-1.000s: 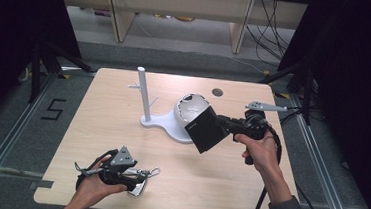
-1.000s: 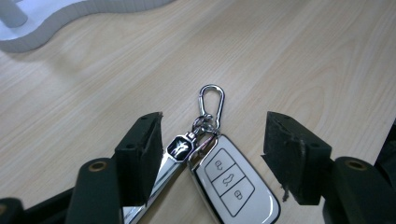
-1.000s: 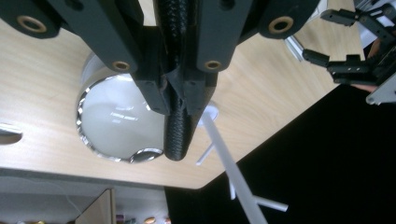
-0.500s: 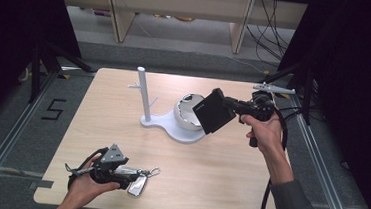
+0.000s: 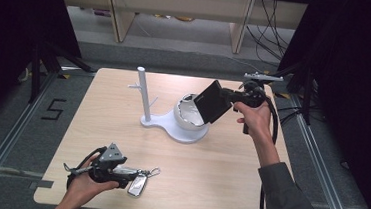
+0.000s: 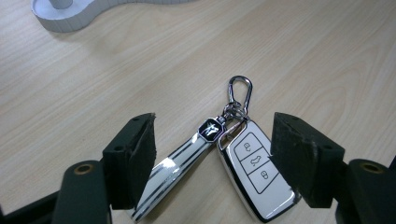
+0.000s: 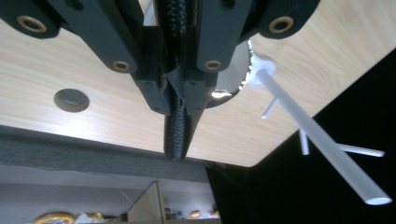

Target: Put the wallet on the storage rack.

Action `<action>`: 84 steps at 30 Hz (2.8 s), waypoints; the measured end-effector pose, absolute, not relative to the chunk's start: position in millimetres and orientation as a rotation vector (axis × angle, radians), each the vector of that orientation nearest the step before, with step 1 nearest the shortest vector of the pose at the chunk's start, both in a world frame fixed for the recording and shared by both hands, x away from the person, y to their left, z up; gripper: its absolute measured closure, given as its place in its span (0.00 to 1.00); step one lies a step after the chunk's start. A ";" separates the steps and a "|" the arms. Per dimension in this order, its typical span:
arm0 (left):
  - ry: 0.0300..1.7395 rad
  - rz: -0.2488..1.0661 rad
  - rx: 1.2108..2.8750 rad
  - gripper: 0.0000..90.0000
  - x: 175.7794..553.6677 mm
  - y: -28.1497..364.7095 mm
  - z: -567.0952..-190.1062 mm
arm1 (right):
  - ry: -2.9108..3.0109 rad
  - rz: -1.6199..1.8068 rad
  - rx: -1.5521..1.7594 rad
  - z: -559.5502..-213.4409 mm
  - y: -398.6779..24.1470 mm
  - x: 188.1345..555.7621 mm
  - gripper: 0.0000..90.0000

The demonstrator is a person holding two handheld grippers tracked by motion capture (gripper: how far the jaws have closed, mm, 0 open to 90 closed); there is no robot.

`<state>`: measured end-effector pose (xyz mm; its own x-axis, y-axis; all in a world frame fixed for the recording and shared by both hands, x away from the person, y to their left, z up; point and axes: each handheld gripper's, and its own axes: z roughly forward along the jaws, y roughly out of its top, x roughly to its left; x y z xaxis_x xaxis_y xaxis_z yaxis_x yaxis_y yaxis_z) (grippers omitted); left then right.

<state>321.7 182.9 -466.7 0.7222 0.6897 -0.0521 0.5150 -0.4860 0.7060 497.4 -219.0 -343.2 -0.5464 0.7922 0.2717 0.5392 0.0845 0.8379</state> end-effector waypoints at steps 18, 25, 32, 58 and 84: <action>0.918 0.301 2.201 0.34 321.6 184.0 -467.2 | 2.099 1.386 1.445 -353.5 -200.3 525.6 0.92; 0.920 0.295 2.202 0.34 321.8 183.4 -469.0 | 2.108 1.396 1.481 -364.2 -193.3 533.3 0.92; 0.921 0.303 2.200 0.34 321.4 183.3 -468.7 | 2.140 1.383 1.524 -378.8 -181.6 537.5 0.92; 0.923 0.298 2.206 0.33 321.6 183.8 -470.4 | 2.110 1.341 1.449 -378.7 -203.0 519.9 0.56; 0.925 0.288 2.208 0.33 321.6 184.1 -469.6 | 2.169 1.417 1.349 -396.2 -217.3 440.2 0.47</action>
<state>321.6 184.1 -469.6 0.7184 0.6925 -0.0653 0.5331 -0.4879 0.6913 440.2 -217.3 -396.2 -0.5544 0.7838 0.2797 0.5712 0.1140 0.8129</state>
